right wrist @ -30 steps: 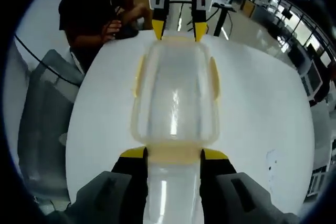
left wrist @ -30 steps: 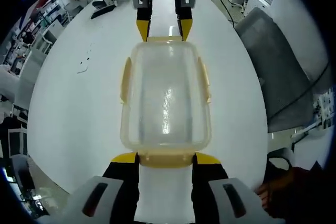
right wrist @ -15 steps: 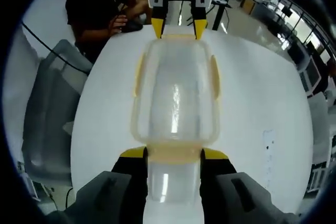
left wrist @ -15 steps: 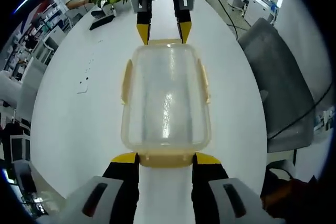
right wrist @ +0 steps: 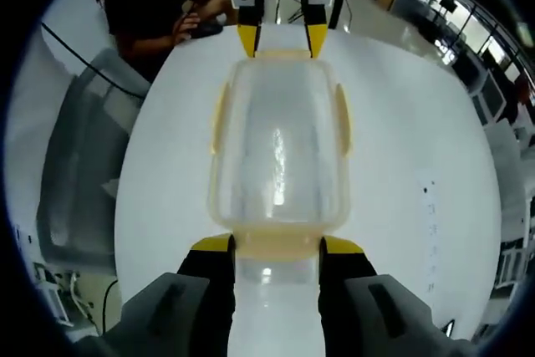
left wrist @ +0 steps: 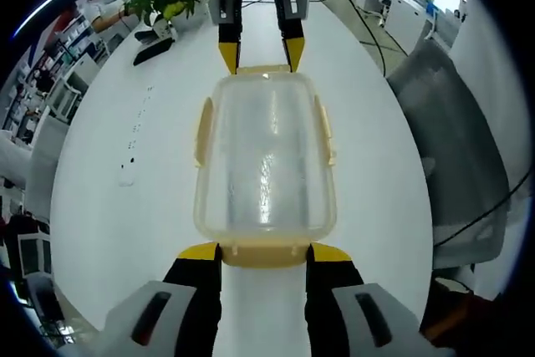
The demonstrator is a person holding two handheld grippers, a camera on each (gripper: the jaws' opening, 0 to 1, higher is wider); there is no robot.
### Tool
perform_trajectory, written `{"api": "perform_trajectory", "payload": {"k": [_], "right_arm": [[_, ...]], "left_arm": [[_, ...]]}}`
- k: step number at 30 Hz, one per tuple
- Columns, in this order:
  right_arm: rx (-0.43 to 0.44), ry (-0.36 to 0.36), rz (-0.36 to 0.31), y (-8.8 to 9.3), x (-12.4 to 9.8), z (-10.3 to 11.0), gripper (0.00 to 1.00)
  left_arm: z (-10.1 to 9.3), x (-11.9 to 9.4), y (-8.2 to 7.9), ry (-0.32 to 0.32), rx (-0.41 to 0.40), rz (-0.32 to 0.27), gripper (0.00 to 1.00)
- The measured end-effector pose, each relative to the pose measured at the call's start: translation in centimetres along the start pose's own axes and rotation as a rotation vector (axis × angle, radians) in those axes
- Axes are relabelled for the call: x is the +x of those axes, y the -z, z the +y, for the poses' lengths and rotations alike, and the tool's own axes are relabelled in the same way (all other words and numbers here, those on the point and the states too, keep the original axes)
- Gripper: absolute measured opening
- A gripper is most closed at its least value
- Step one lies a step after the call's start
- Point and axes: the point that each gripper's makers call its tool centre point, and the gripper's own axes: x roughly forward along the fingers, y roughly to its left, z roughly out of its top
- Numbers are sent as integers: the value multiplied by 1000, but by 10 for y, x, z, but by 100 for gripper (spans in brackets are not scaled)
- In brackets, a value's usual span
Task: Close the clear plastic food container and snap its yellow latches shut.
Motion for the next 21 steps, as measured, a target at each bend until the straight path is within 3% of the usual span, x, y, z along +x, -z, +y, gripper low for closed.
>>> {"api": "perform_trajectory", "payload": {"k": [9,21], "right_arm": [[11,6,31,32,-10,-1,35],[17,6,66,62,-16,2,35]], "left_arm": [[3,17,-31,-11,14,-32,33],[3,32,-57,-18,26,-62,33]]}}
